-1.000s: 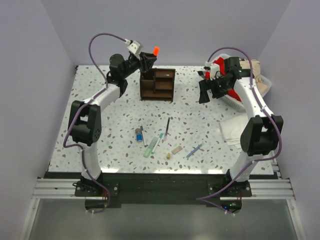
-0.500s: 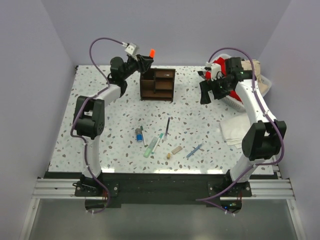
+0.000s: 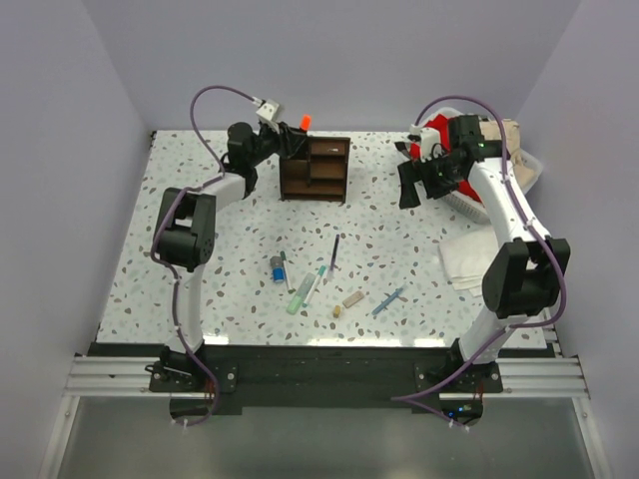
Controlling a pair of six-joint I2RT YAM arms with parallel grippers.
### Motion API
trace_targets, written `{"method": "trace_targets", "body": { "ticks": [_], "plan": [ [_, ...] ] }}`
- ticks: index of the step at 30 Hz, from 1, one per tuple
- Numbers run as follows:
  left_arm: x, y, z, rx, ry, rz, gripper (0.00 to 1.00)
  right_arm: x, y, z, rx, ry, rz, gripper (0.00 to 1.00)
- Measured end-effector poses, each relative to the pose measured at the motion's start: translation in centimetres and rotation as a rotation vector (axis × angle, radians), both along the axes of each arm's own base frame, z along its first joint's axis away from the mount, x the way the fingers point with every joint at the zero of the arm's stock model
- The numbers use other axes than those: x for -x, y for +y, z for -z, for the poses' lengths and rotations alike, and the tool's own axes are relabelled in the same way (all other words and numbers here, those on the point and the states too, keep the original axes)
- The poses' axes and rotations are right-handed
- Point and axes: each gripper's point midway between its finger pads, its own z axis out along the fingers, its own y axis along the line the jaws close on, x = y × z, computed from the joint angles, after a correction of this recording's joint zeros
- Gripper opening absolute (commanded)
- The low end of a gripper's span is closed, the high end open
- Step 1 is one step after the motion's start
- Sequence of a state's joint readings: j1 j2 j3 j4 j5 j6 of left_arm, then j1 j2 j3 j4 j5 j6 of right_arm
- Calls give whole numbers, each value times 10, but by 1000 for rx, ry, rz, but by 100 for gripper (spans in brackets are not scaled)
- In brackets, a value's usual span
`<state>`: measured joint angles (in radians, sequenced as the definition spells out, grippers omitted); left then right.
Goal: Sort the stationery into containers
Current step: Place the pen in the storage box, then pick up the pen from the center of the board.
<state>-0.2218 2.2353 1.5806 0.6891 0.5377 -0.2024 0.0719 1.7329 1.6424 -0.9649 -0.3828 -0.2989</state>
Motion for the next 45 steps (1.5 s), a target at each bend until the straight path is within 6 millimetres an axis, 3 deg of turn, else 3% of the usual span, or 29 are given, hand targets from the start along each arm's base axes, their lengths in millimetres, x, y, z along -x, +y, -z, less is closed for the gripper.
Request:
{"method": "trace_targets", "body": {
  "ticks": [5, 10, 11, 14, 17, 19, 22, 24, 26, 27, 29, 31, 34, 36, 38, 40, 42, 45],
  "plan": [
    [0, 1, 1, -15, -10, 0, 66, -1, 0, 6, -1, 17, 3, 99],
    [1, 3, 4, -26, 1, 2, 72, -3, 1, 10, -2, 26, 5, 99],
    [2, 4, 3, -27, 4, 2, 77, -4, 1, 11, -2, 26, 5, 99],
    [10, 12, -7, -23, 9, -3, 79, -4, 2, 12, -6, 29, 5, 99],
    [27, 19, -39, -25, -16, 3, 79, -4, 3, 12, -15, 30, 1, 99],
    [48, 21, -76, -42, -58, 33, 79, -4, 6, 13, -28, 34, -8, 99],
    [92, 19, -129, -147, -155, 115, 79, -4, 9, 17, -44, 46, -27, 99],
    [129, 15, -144, -277, -211, 183, 78, -5, 13, 22, -61, 57, -44, 99],
    [162, 6, -134, -391, -210, 262, 76, -6, 16, 26, -78, 68, -58, 99],
    [176, 1, -119, -445, -177, 303, 75, -6, 19, 28, -91, 73, -64, 99],
    [200, -10, -75, -530, -60, 388, 72, -11, 24, 33, -111, 73, -76, 99],
    [222, -14, -15, -615, 134, 459, 71, -16, 29, 37, -114, 55, -91, 99],
    [262, -3, 66, -726, 416, 541, 71, -14, 42, 43, -96, 14, -172, 99],
    [285, 12, 96, -782, 540, 558, 71, 6, 61, 51, -63, -3, -302, 99],
    [296, 27, 106, -811, 605, 537, 73, 35, 88, 58, -26, -24, -488, 98],
    [290, 40, 102, -787, 626, 477, 75, 72, 119, 60, -5, -43, -703, 97],
    [268, 65, 86, -716, 629, 342, 77, 99, 147, 57, -11, -76, -889, 95],
    [223, 128, 59, -599, 617, 60, 79, 116, 171, 54, -6, -142, -1065, 91]
  ]
}}
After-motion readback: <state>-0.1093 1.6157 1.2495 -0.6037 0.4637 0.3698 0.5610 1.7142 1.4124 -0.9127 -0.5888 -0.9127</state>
